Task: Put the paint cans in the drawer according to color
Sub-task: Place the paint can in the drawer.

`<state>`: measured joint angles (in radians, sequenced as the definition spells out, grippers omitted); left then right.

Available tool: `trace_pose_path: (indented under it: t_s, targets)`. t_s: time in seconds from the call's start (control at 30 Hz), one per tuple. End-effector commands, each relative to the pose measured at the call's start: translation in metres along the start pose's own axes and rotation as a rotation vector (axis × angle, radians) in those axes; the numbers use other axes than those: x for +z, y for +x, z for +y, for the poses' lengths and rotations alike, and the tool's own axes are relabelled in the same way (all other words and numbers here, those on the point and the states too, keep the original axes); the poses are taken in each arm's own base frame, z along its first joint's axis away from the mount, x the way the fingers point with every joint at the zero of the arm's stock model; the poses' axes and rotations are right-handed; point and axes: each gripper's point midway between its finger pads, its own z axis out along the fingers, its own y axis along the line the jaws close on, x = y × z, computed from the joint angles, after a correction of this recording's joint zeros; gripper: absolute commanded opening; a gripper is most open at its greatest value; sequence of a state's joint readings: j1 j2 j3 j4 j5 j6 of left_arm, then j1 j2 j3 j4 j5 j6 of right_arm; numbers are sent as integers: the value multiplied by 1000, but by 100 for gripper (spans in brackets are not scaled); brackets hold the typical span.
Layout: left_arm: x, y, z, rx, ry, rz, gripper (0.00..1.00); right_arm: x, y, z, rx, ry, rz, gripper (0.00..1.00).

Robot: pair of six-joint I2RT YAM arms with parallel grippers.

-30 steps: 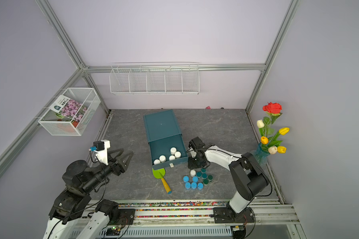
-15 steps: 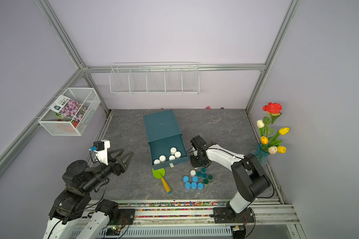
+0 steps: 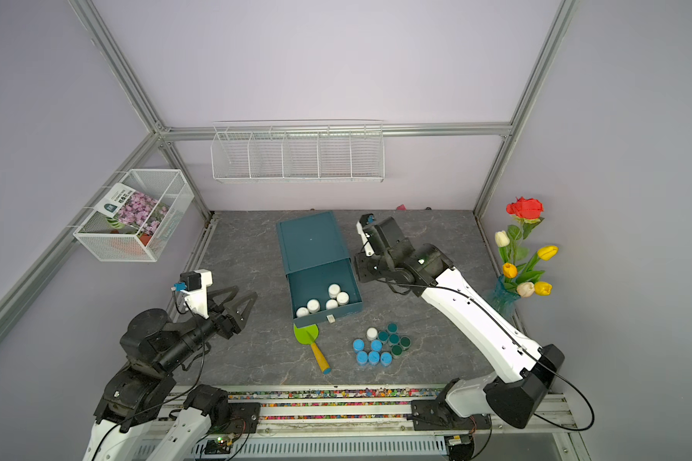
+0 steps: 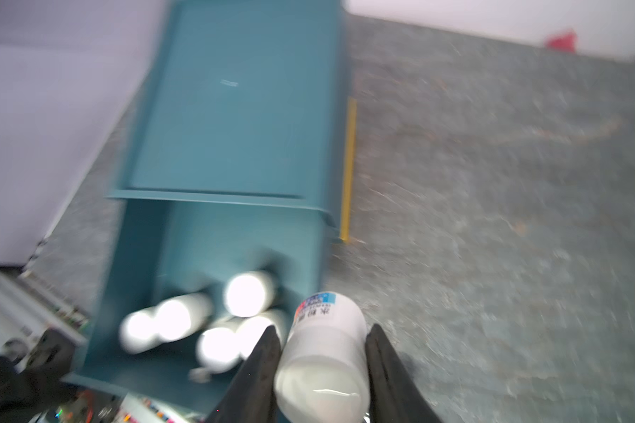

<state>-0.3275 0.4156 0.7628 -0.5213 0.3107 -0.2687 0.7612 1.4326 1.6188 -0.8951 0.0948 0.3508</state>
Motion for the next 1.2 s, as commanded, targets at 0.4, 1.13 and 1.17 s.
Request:
trace_pose_path:
  t_s: [0.4,1.13,1.17]
  targets:
    - [0,-7,-2,13,5,-26,71,77,26,90,-226,-59,235,11]
    - [1,-7,-2,7,10,-31,72,92,54,40,-224,136,369,11]
    - [1,-7,-2,6,12,-29,71,92,56,40,-223,134,375,11]
